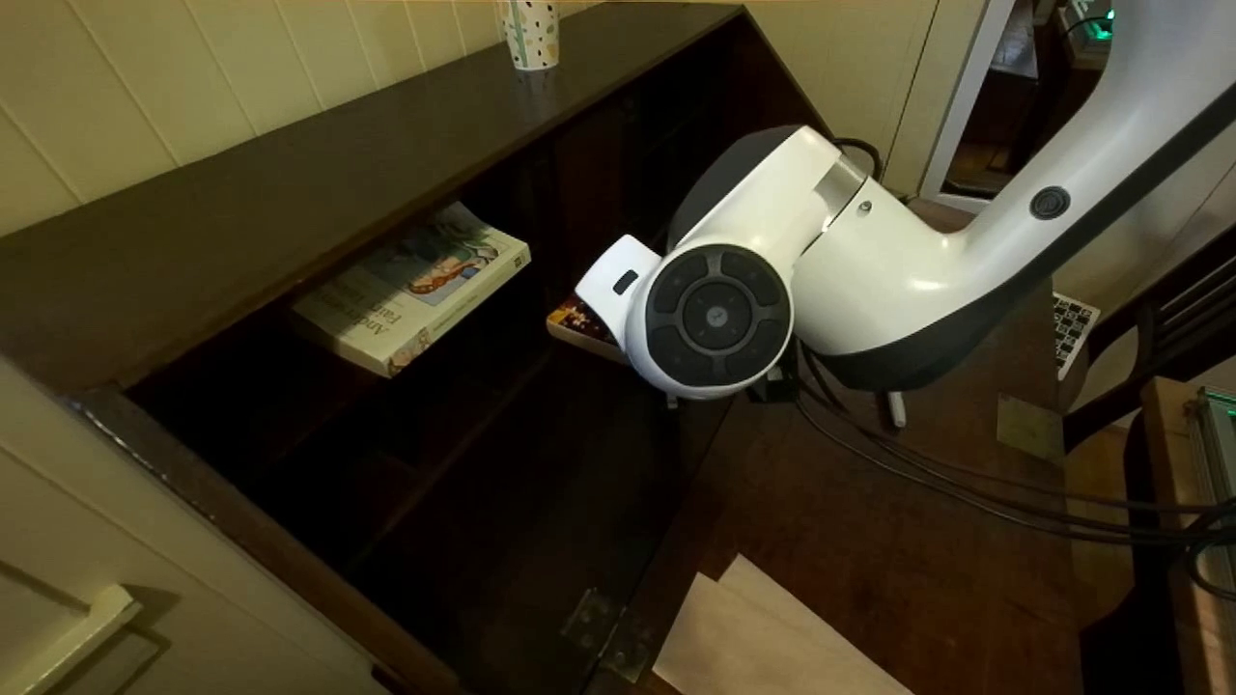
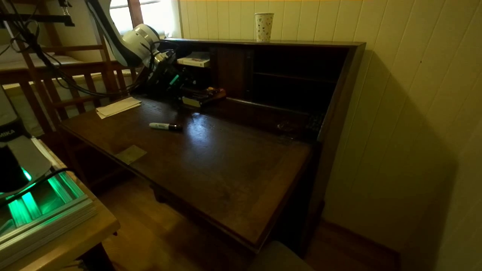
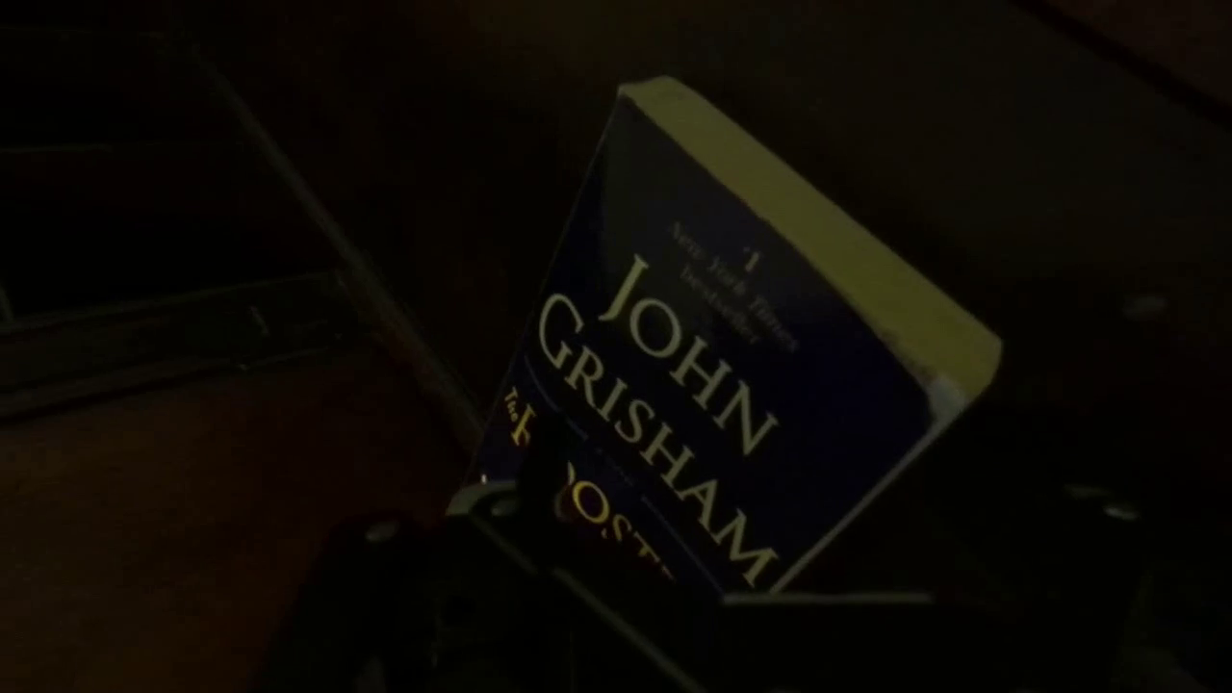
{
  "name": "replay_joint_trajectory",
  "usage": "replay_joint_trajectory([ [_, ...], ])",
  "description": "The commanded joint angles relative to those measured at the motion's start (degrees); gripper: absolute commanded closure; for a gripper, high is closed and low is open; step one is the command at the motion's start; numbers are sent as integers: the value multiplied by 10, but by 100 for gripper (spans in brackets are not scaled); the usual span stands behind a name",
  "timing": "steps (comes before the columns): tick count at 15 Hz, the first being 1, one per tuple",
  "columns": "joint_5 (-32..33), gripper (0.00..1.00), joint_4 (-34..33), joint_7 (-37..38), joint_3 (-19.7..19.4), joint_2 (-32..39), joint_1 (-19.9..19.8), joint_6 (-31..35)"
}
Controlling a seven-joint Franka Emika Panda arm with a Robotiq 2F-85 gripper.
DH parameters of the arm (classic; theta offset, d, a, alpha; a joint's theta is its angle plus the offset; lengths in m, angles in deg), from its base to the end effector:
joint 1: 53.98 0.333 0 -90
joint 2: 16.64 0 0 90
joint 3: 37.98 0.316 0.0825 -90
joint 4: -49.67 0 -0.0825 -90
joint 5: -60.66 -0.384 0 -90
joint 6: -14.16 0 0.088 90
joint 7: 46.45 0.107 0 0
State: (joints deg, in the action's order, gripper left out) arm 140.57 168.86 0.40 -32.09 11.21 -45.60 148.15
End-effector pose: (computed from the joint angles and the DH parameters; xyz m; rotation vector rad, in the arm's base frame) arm 0.5575 0.1263 0.1802 2.2558 0.6543 0.3386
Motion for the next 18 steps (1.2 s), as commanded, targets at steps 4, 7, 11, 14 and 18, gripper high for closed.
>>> replay_joint_trajectory([
  [4,9,58,-34,14,-9,44,3,-23],
  [7,4,79,-31,8,-8,49,-2,-15],
  [11,-10,94,-24,-3,-3,40,-12,0],
  [14,-31,93,-14,-27,4,28,-32,46],
  [18,-69,93,4,-68,4,6,-59,130],
])
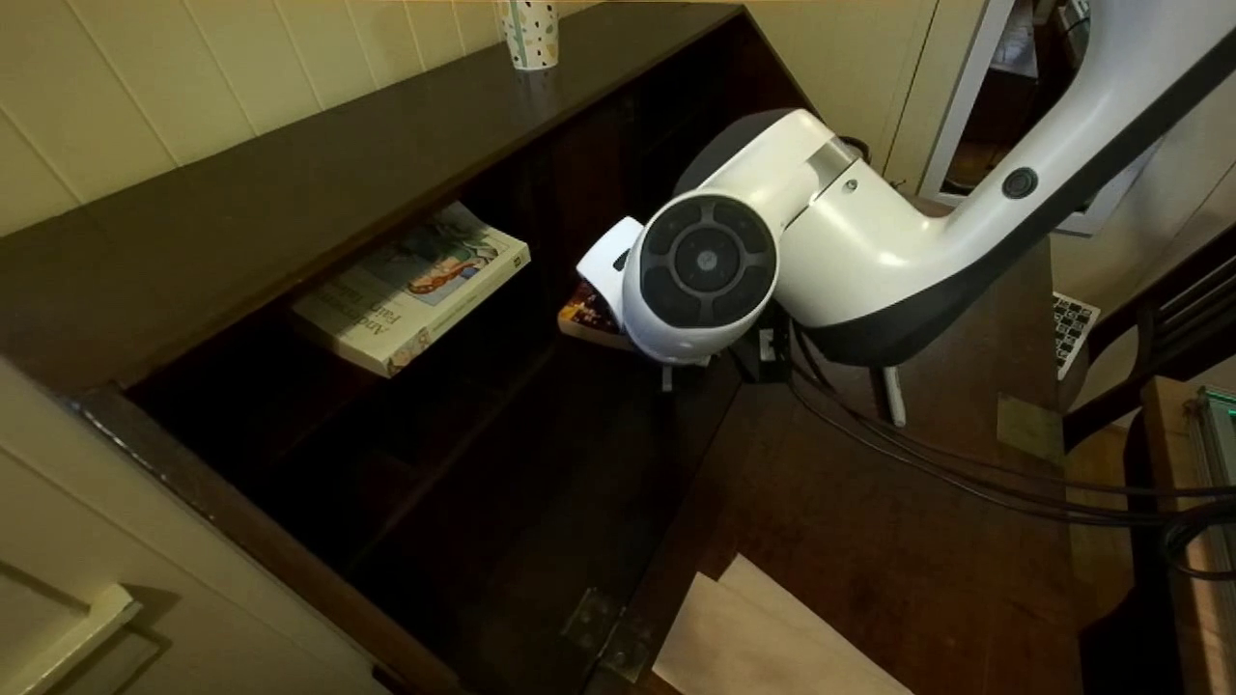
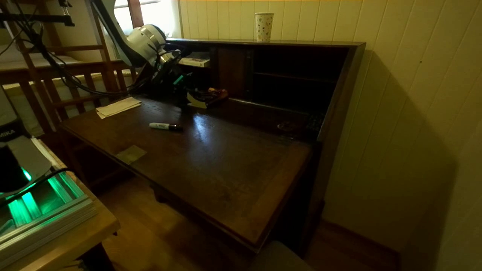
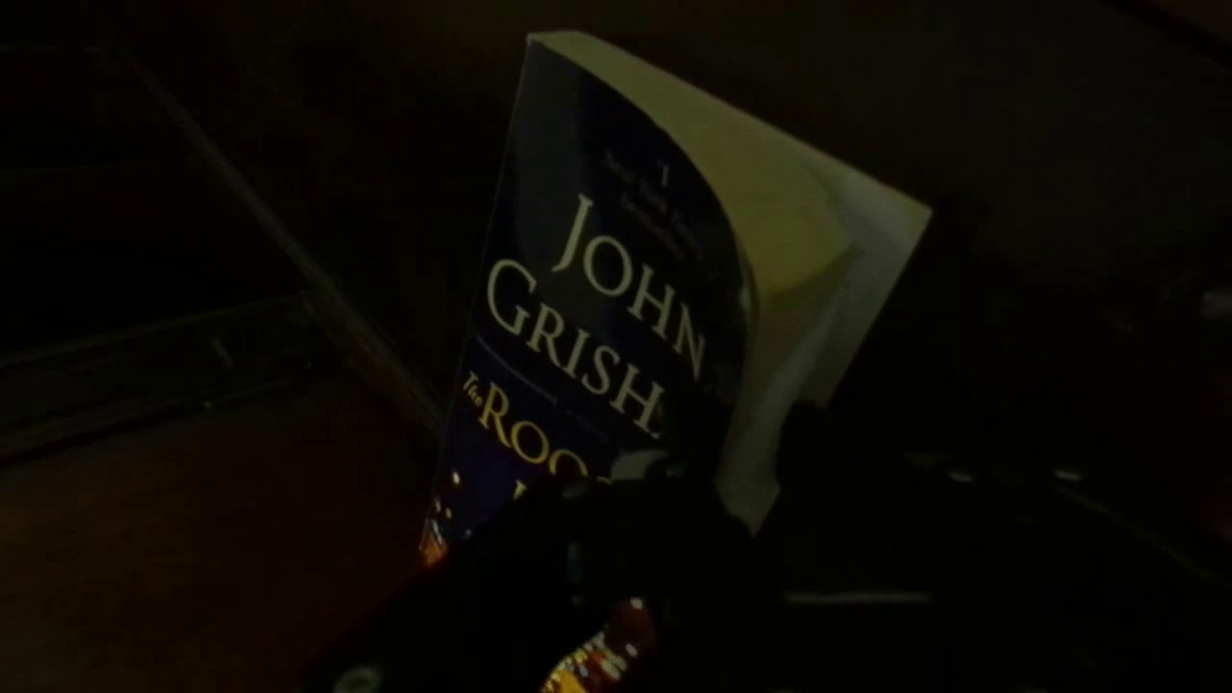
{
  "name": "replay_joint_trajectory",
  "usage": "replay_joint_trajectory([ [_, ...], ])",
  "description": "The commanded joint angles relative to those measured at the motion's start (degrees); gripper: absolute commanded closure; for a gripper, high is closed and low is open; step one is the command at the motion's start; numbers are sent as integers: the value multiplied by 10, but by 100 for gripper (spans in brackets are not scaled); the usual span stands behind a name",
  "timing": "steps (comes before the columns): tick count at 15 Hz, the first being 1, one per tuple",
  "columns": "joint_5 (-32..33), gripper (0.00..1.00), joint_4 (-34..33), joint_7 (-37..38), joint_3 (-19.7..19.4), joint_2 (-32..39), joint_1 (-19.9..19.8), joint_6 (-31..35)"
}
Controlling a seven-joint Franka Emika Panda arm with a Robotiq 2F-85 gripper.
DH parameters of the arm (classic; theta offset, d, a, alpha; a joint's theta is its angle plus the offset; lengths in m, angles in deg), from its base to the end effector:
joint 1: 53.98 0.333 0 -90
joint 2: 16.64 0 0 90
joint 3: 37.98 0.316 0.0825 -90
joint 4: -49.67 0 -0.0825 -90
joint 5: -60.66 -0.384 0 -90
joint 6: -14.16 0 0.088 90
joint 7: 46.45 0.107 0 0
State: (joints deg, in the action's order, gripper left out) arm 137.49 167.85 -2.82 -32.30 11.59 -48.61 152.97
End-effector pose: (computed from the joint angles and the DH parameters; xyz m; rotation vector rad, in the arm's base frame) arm 0.5694 0.1072 0.1834 2.3417 0.6448 0.3333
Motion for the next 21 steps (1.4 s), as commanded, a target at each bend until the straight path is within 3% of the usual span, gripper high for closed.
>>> replay_joint_trajectory([
  [1,-51,93,21,-46,6,-4,-34,104],
  [5,-77,93,51,-66,0,-34,-24,148],
  [8,-67,93,70,-65,20,-50,-37,176],
  [13,-56,93,89,-53,32,-69,-24,163],
  [15,-36,93,93,-30,32,-77,-10,150],
  [21,103,93,86,135,25,-90,58,56],
])
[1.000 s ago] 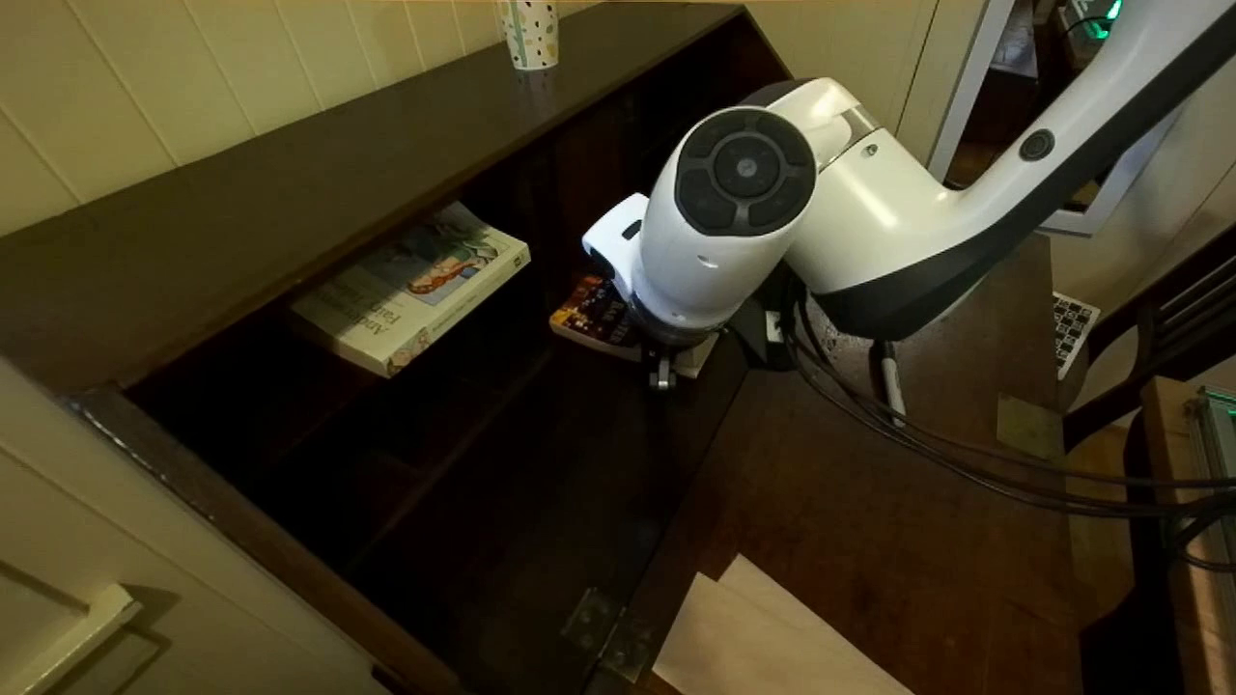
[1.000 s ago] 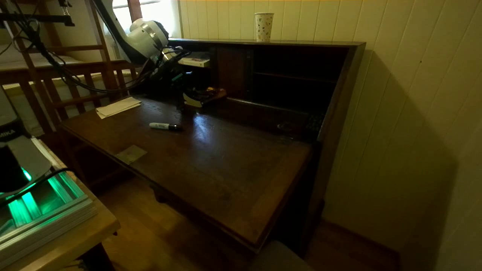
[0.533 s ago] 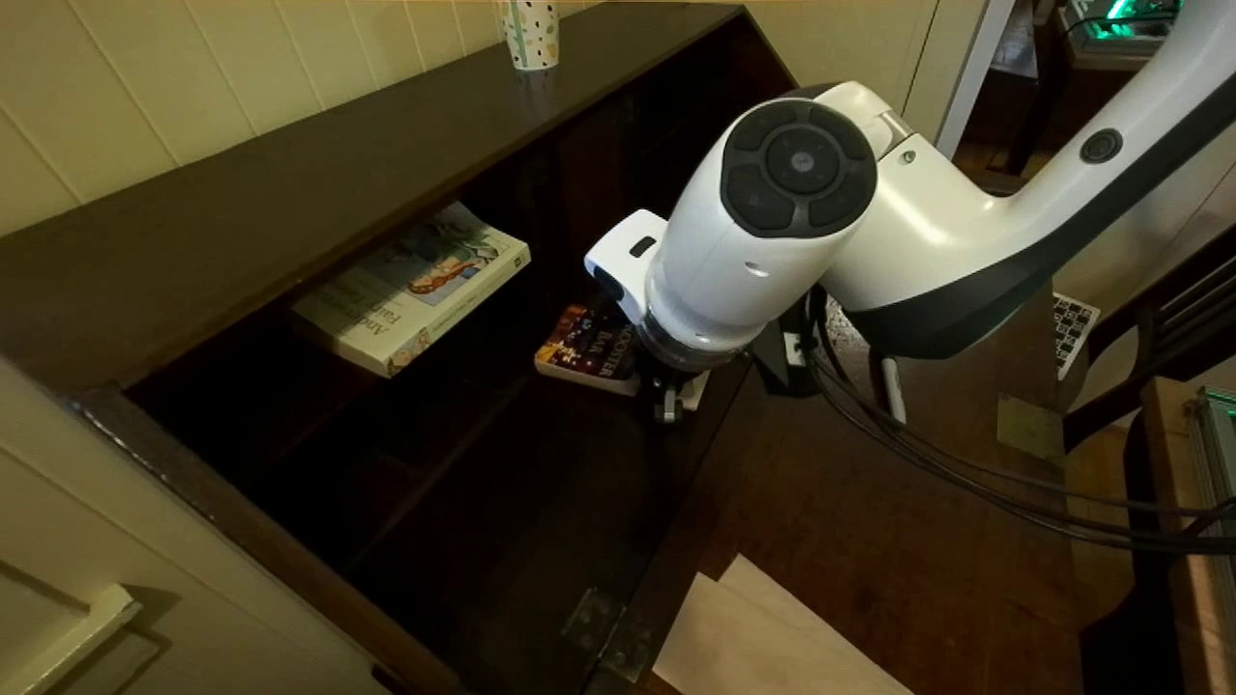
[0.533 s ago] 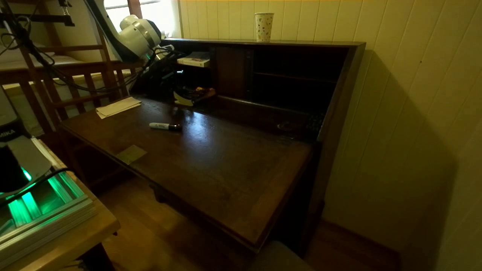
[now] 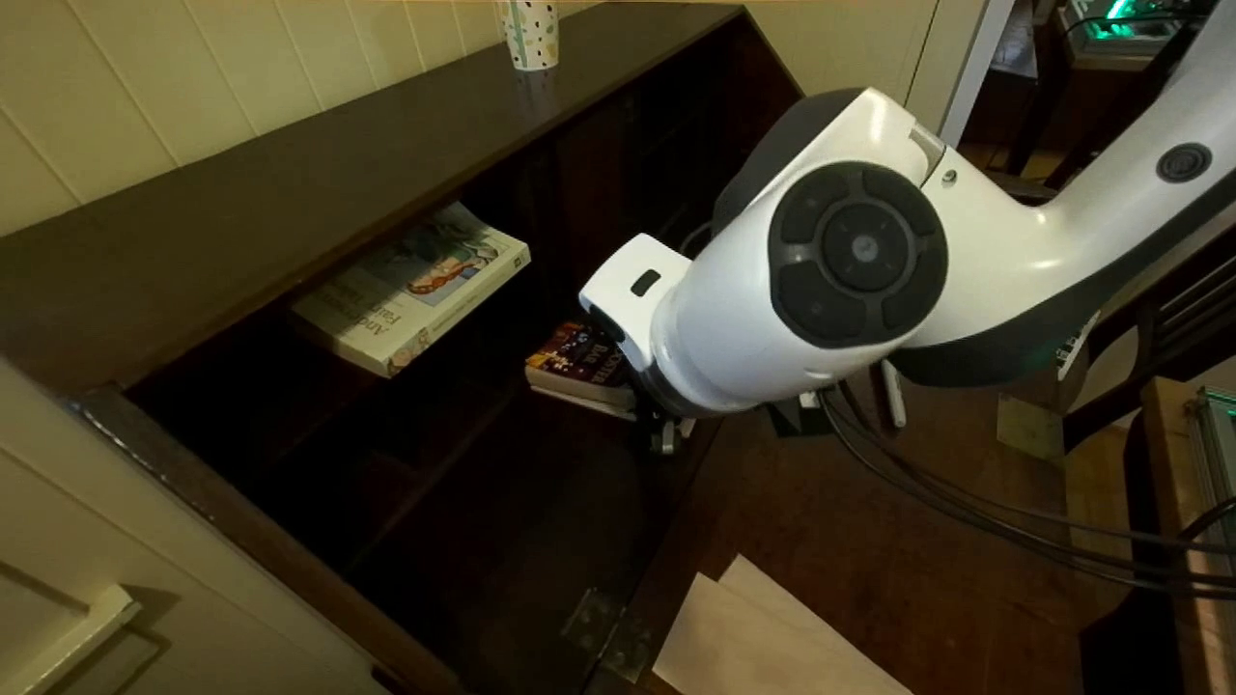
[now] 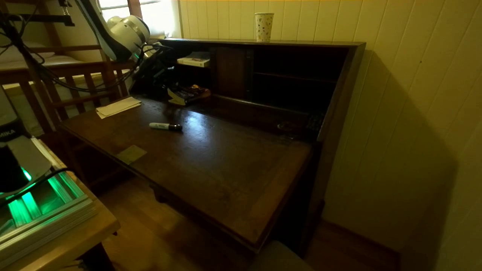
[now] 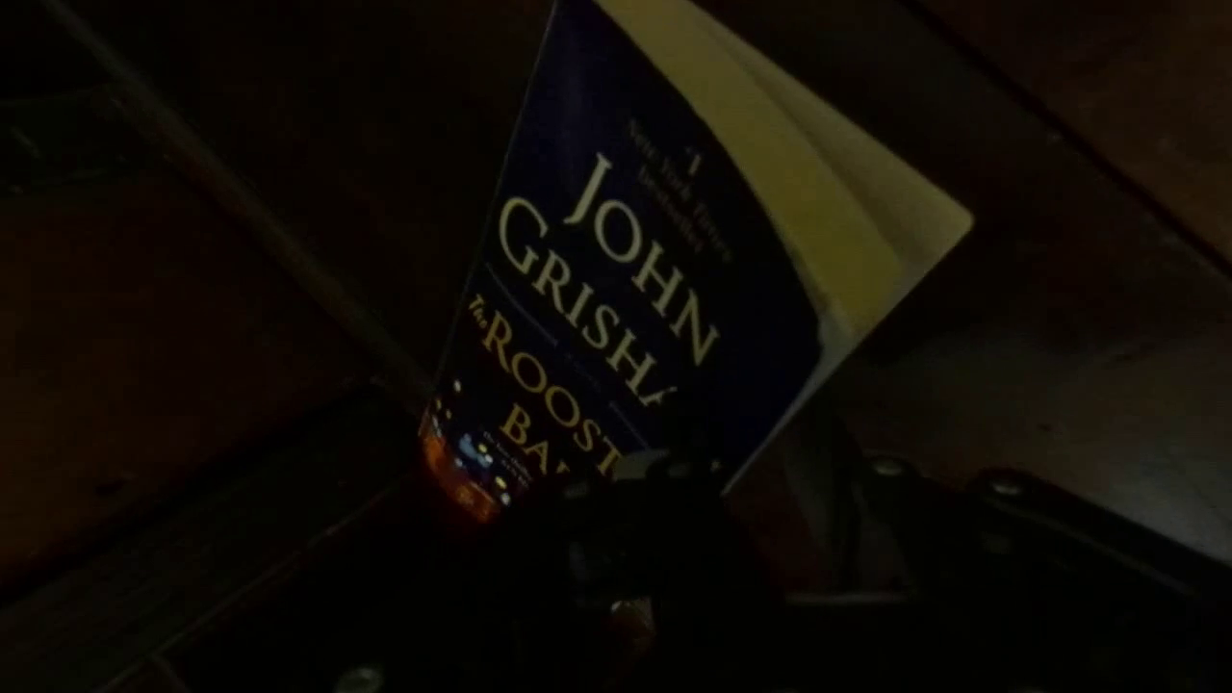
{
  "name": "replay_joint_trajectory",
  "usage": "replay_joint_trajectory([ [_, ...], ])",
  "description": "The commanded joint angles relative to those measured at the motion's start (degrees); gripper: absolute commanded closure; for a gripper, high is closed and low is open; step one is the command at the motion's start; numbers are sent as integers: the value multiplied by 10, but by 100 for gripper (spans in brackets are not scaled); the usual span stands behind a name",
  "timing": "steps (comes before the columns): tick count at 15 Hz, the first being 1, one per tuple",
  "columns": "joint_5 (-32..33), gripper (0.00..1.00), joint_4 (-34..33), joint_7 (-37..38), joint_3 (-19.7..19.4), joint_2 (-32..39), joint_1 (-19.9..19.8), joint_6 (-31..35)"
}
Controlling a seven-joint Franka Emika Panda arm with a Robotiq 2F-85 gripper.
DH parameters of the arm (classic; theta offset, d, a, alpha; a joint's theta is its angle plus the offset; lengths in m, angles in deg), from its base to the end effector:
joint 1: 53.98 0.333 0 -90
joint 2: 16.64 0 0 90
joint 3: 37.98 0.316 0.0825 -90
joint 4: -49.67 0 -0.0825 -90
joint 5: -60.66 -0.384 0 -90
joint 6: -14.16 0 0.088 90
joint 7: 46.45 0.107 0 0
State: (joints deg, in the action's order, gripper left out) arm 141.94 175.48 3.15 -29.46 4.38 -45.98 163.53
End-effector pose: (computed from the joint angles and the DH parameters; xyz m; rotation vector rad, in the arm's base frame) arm 0.5189 0.1769 0.2126 2.4282 0.8307 0.5527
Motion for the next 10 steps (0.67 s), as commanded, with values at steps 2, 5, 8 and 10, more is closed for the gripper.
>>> replay_joint_trajectory([
  [2,94,93,7,126,0,-17,53,-100],
  [5,110,93,6,149,13,-9,67,-168],
  [8,91,47,-1,126,24,3,79,-247],
  [10,86,39,-10,120,31,15,81,-281],
])
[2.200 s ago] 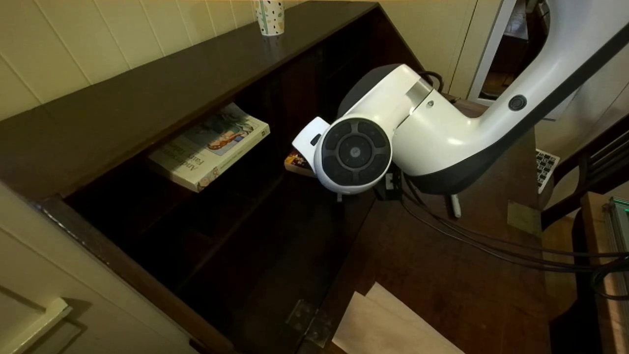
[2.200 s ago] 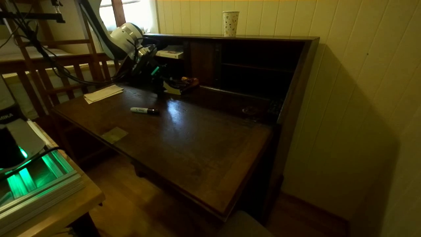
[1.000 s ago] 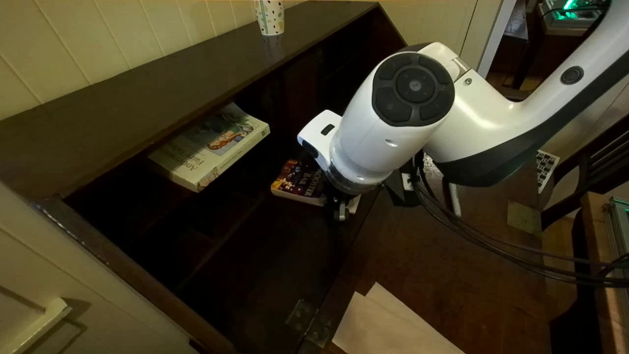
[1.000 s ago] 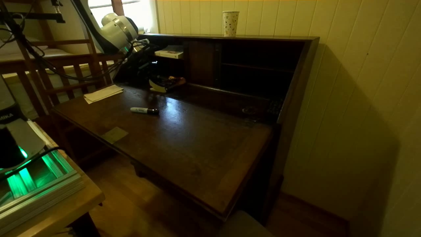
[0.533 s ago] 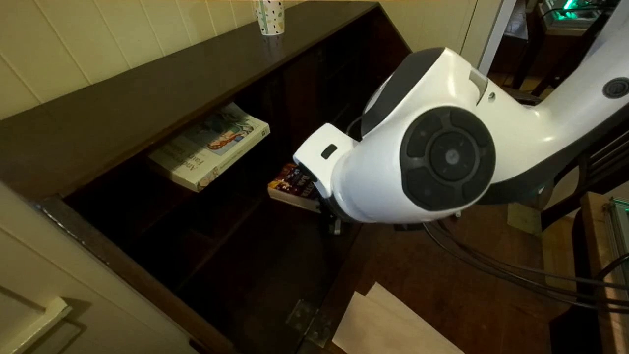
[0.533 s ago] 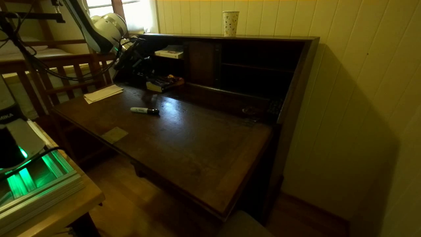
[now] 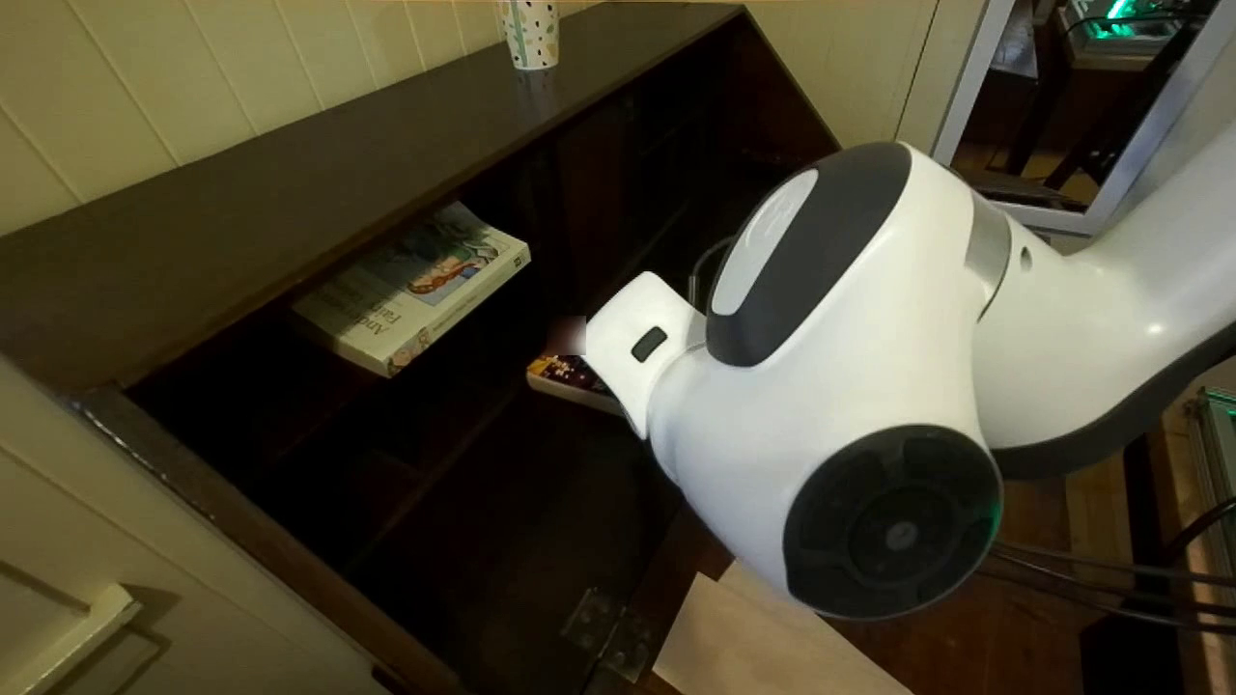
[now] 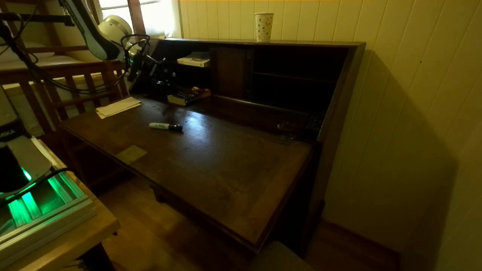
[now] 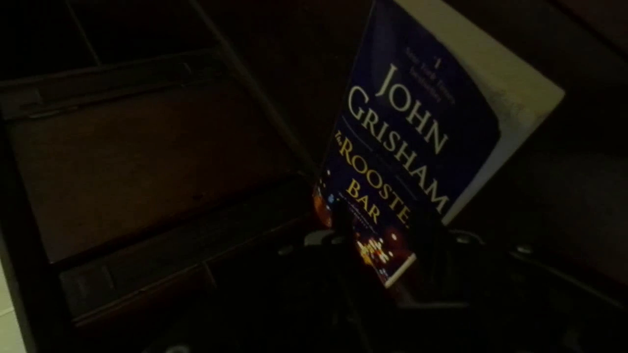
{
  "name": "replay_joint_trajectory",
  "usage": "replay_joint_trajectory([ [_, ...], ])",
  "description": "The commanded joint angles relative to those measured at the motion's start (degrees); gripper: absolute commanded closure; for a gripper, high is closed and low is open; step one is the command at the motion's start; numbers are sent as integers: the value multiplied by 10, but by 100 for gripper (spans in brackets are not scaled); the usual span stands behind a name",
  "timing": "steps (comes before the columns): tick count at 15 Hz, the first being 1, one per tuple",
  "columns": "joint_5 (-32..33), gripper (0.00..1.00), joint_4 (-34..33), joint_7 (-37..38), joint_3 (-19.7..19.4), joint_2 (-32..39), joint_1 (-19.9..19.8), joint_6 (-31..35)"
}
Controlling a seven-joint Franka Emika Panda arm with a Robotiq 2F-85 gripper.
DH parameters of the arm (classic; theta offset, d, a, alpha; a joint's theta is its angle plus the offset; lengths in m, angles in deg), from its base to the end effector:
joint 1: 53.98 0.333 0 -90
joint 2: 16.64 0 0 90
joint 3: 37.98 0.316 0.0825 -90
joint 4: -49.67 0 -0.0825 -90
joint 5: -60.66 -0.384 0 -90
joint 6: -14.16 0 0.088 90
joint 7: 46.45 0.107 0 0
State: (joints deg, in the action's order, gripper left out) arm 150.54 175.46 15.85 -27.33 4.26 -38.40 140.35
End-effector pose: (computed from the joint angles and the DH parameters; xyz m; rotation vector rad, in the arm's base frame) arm 0.5022 0.2107 0.2121 2.1120 0.6634 0.6183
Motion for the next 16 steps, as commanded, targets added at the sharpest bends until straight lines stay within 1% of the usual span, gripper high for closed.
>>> replay_joint_trajectory([
  [1,-4,33,-14,-12,12,21,5,-60],
  [5,-10,5,-35,-28,18,47,1,-78],
  [6,-11,1,-40,-32,19,51,1,-79],
  [9,-13,0,-50,-42,20,62,3,-85],
  [16,-18,0,-52,-57,27,68,5,-95],
])
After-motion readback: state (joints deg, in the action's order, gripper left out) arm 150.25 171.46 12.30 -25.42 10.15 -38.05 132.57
